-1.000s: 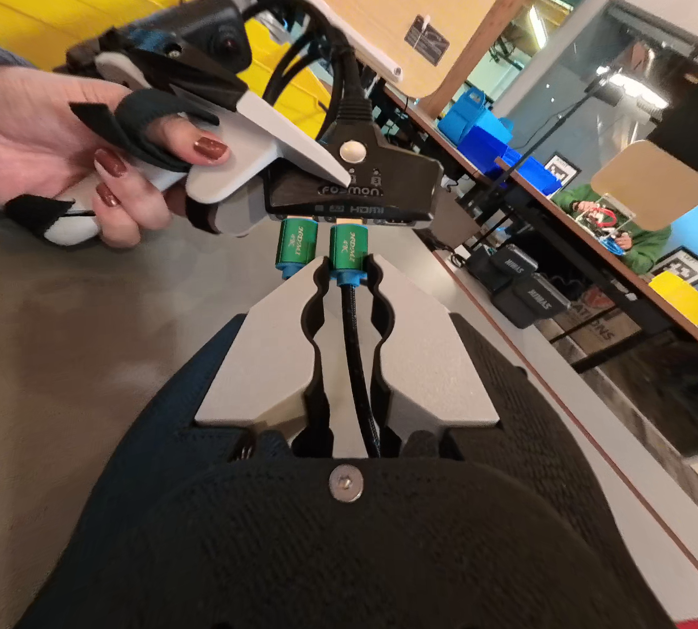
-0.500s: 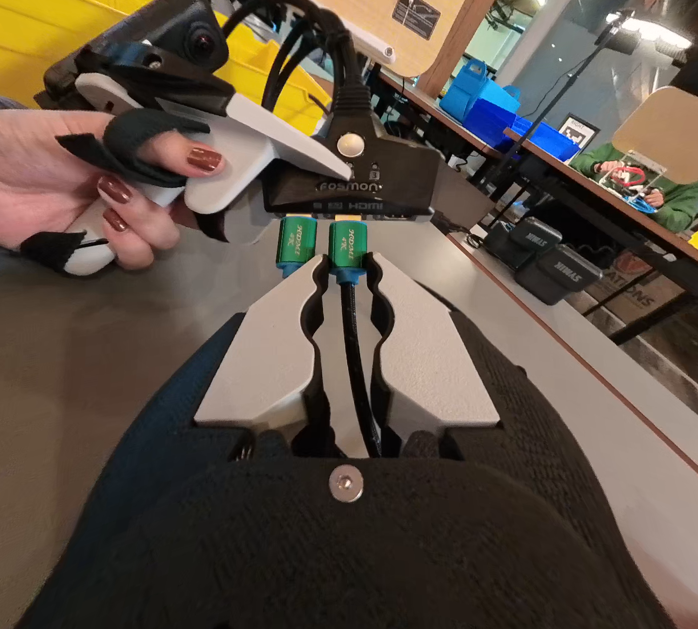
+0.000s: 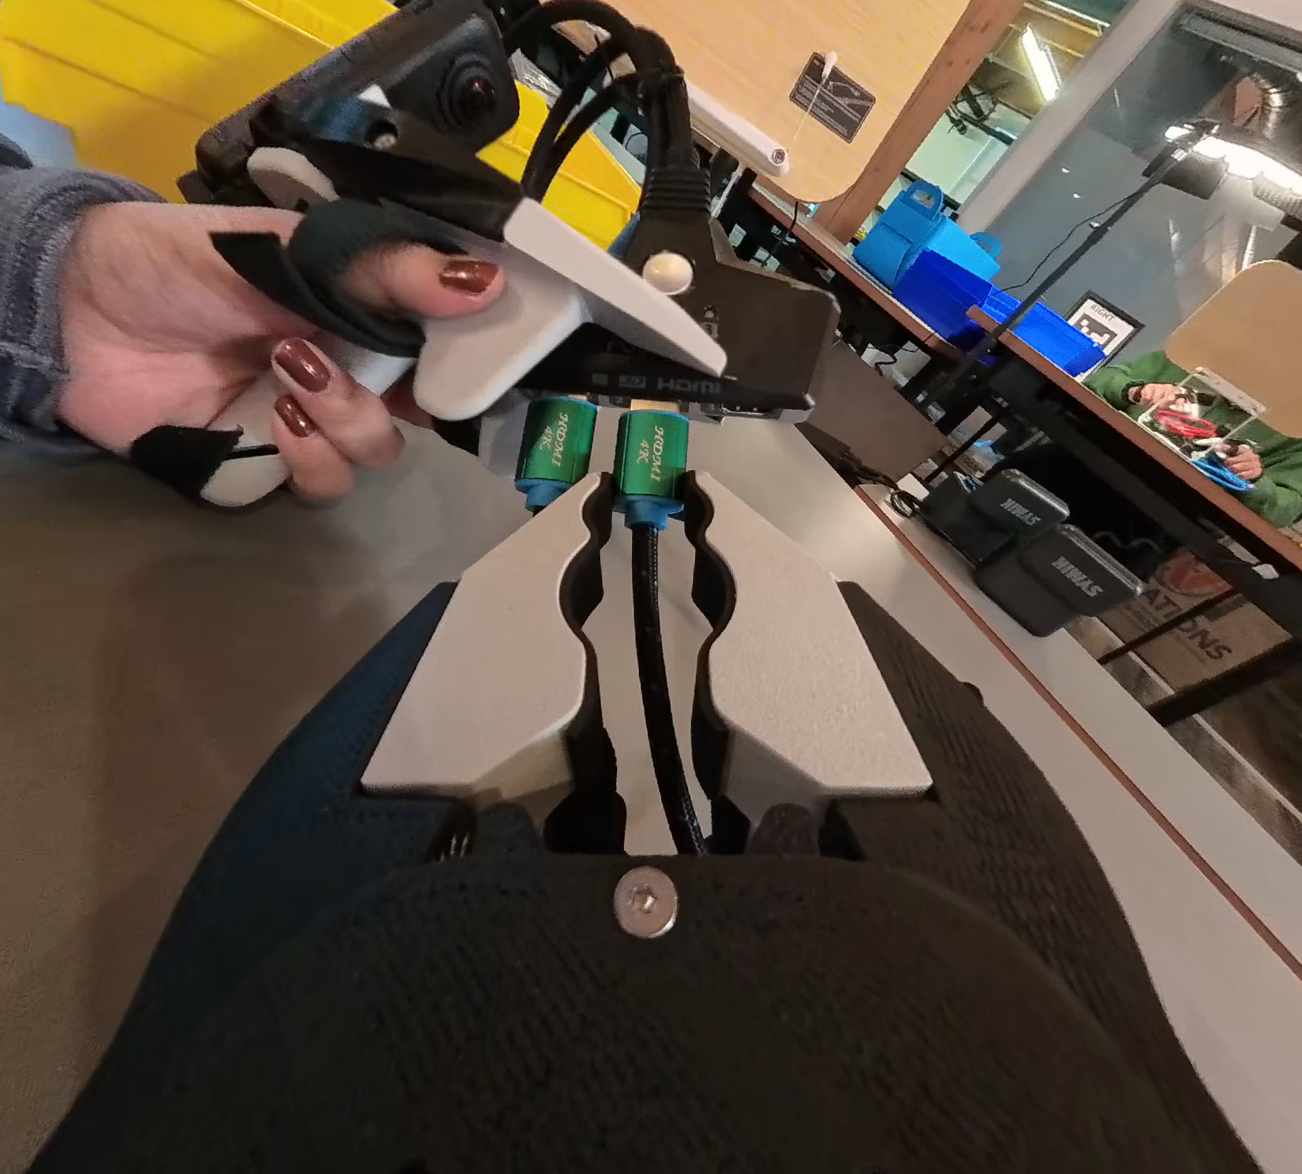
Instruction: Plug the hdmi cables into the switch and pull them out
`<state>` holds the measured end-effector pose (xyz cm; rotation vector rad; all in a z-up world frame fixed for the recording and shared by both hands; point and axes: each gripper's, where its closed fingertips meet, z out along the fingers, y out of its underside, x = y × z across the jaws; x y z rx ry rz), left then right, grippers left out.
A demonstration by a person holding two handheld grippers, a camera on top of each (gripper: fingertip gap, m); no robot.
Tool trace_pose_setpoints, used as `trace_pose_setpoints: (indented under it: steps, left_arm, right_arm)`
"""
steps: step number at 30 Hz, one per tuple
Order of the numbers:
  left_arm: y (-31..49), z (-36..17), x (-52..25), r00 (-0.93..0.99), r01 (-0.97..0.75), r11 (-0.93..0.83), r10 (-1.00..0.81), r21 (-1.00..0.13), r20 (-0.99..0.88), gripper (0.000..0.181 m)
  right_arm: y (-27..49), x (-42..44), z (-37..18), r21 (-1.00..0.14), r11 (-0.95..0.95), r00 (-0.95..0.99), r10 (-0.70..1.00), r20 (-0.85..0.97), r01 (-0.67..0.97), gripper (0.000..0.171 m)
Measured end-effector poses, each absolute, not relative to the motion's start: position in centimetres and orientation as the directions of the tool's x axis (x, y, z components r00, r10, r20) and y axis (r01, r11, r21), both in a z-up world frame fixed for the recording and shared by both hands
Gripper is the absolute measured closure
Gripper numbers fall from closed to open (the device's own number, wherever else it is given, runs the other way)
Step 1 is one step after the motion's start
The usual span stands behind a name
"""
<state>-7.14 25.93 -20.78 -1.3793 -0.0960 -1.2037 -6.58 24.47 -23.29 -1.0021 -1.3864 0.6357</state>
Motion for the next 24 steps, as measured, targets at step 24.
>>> trace_pose_setpoints:
  steps: [24]
  left_arm:
    - [26.07, -20.61, -7.16, 0.402, 0.74, -0.255, -0.574, -0.622, 0.714, 0.161]
  right_arm:
    - [24.62, -6.98, -23.14, -0.801, 0.508, 0.24, 0.774, 0.586, 0.318, 0.154]
